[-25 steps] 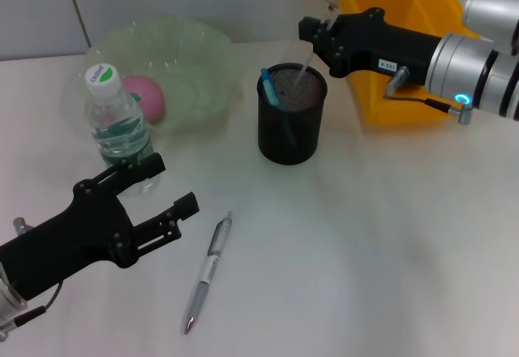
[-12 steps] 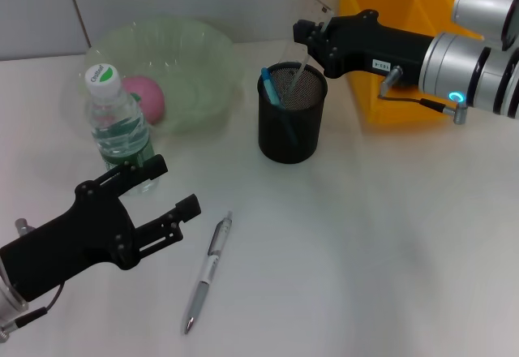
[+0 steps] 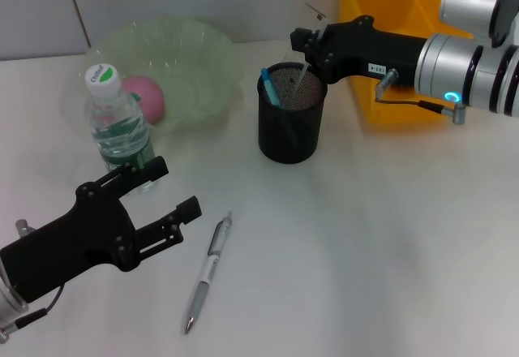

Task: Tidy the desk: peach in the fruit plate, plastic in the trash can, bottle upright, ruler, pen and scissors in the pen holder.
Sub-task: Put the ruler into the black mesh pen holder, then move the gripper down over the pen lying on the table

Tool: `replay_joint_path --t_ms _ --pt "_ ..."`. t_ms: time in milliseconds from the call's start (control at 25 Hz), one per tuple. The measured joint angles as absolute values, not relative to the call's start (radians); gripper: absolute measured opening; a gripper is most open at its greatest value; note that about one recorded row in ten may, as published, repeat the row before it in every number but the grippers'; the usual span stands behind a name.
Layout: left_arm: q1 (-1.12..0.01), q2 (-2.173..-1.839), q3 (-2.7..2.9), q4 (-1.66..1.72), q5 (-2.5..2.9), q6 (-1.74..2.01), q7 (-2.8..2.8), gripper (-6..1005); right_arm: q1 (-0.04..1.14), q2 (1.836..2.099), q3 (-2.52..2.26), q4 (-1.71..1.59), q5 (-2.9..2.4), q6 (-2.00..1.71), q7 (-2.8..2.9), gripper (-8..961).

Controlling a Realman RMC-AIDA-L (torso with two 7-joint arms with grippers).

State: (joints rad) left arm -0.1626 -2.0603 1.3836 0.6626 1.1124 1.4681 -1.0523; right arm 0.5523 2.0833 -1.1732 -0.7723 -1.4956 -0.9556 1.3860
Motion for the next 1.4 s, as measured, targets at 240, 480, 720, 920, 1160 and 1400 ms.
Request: replay_joint_path --t_ms 240,480,720,920,1160,1400 --pt "-0.162 -2.06 1.385 0.663 1.114 1.47 -1.052 780 0.553 2.083 -1.185 -0.775 -1.506 -0.952 1.412 47" --pt "-0.161 -2.06 1.385 0.663 1.114 1.475 -1.052 780 0.548 2.083 -1.184 -0.78 -1.508 -0.948 1.421 77" --pt "-0.162 -2.056 1.376 0.669 1.136 1.491 -1.052 779 0.544 2.083 -1.179 -0.782 -1.509 -0.948 1.421 254" --pt "-0.163 -2.055 1.376 0.672 1.137 1.491 -1.052 779 0.535 2.083 -1.169 -0.789 -1.506 -0.953 1.419 371" --pt "-0.163 -2.054 1.376 0.673 1.138 1.492 -1.051 779 0.506 2.085 -1.158 -0.827 -1.501 -0.967 1.423 496" --pt "-0.162 -2.047 1.376 0.677 1.138 1.494 -1.057 779 0.489 2.083 -1.084 -0.831 -1.474 -1.094 1.427 545"
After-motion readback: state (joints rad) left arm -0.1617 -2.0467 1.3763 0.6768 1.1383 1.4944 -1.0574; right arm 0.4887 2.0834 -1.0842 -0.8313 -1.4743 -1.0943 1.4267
